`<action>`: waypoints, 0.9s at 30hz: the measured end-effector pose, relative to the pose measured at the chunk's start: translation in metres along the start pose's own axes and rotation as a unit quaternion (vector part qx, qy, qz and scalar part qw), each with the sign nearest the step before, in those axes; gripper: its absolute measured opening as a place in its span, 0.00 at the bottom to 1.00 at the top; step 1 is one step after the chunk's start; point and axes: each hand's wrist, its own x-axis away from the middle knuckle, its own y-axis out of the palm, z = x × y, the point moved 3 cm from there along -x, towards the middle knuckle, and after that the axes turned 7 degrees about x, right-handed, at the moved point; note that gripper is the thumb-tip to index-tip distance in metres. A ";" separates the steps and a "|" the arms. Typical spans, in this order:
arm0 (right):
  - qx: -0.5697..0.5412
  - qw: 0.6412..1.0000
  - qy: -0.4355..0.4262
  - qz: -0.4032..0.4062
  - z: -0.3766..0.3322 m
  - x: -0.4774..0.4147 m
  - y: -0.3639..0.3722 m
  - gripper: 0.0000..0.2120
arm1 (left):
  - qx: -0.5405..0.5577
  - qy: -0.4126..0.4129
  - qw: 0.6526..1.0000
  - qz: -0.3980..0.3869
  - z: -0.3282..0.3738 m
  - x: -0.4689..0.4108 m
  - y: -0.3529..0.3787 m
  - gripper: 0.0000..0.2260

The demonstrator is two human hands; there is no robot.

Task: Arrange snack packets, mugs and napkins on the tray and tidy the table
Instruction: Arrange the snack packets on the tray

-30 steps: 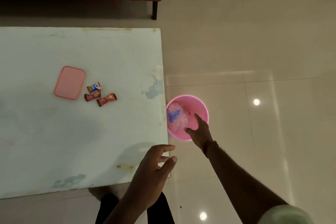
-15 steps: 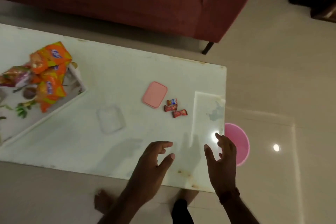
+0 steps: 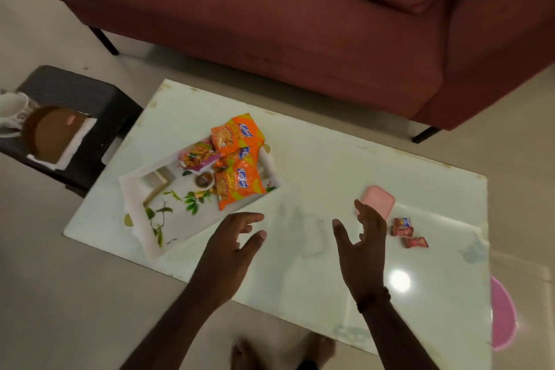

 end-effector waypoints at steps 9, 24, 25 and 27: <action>-0.043 0.996 0.033 -0.070 -0.061 -0.035 0.104 0.29 | -0.095 0.070 0.992 0.039 -0.003 -0.104 -0.075 0.10; -0.099 0.960 0.210 -0.158 -0.057 -0.036 0.220 0.26 | -0.367 -0.016 0.929 -0.037 -0.029 -0.288 -0.084 0.32; -0.094 0.961 0.210 -0.156 -0.057 -0.034 0.223 0.26 | -0.379 -0.027 0.923 -0.055 -0.033 -0.296 -0.081 0.37; -0.079 0.961 0.212 -0.157 -0.057 -0.030 0.228 0.27 | -0.397 -0.041 0.912 -0.093 -0.041 -0.310 -0.078 0.44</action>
